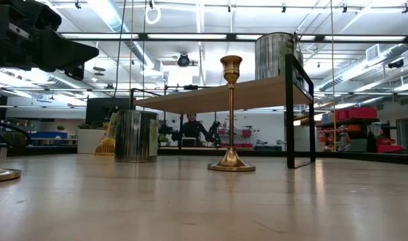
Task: Pick & Place candle stick holders
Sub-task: Put the bottom right gold candle holder on the shelf
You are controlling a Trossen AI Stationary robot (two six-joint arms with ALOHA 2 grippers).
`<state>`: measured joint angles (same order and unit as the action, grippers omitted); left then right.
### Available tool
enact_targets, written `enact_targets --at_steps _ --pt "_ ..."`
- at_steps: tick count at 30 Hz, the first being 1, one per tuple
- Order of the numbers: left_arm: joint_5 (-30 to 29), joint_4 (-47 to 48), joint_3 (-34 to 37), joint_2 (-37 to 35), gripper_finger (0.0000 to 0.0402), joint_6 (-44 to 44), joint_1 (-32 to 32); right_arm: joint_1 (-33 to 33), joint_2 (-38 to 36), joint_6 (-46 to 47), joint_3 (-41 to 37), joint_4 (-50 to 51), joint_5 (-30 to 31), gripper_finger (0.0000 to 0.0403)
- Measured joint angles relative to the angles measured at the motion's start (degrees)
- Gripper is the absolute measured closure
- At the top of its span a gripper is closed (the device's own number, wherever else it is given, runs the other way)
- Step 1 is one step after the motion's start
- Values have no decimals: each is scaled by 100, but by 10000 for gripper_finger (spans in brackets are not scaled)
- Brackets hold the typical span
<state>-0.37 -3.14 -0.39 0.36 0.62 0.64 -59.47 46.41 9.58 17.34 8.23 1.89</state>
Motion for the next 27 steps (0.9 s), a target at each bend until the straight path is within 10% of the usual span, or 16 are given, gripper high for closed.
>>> enact_targets --at_steps 27 --pt "1 0 0 0 390 0 -2 1 0 44 0 -31 17 381"
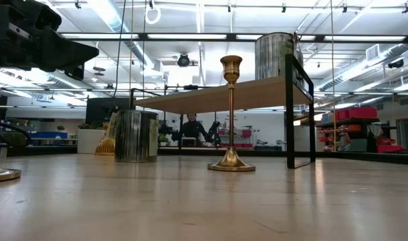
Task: Pick & Place candle stick holders
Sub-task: Put the bottom right gold candle holder on the shelf
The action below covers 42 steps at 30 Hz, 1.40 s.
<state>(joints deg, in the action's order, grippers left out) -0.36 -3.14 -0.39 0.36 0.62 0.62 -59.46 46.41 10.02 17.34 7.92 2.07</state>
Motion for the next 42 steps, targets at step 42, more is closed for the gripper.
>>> enact_targets --at_steps 42 --pt "0 0 -1 0 390 0 1 1165 61 -42 2696 1296 341 396"
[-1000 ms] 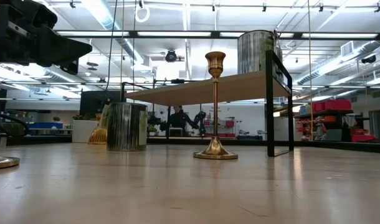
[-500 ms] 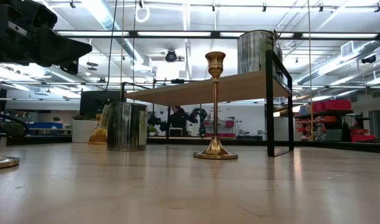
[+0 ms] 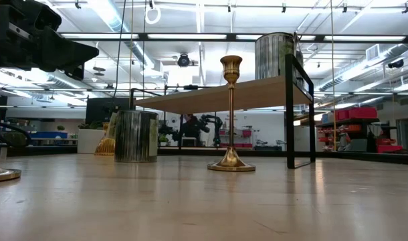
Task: Pick & Place candle stick holders
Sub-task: Put the bottom right gold candle holder on the shelf
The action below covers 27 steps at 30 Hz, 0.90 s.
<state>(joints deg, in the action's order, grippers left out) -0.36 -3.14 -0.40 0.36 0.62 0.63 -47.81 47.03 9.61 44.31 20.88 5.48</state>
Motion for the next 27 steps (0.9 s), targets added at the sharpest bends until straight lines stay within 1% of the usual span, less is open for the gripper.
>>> enact_targets --at_steps 10,20,27 --pt "0 0 -1 0 390 0 1 738 651 8 836 160 -7 396" --pt "0 0 0 0 390 0 -1 1636 1600 -150 1805 175 4 396" --pt "-1 1 0 0 390 0 -1 2235 2294 -111 2688 422 7 396"
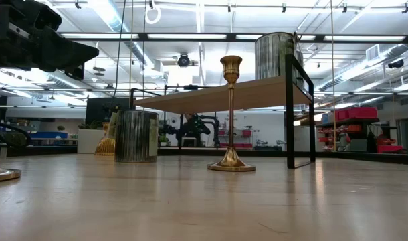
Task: Pick & Place candle stick holders
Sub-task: Put the bottom right gold candle holder on the shelf
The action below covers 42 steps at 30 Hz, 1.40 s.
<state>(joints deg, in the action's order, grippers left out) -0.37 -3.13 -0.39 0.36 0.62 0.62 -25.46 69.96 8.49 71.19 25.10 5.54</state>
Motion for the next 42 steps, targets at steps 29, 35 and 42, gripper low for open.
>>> enact_targets --at_steps 29,35,42 --pt "-1 0 0 0 390 0 1 2848 1316 -84 1511 -49 411 396" --pt "1 -1 -1 0 390 0 0 3179 1424 56 1511 -222 441 396" --pt "-1 -1 1 0 390 0 2 3328 1513 307 1509 -367 691 396"
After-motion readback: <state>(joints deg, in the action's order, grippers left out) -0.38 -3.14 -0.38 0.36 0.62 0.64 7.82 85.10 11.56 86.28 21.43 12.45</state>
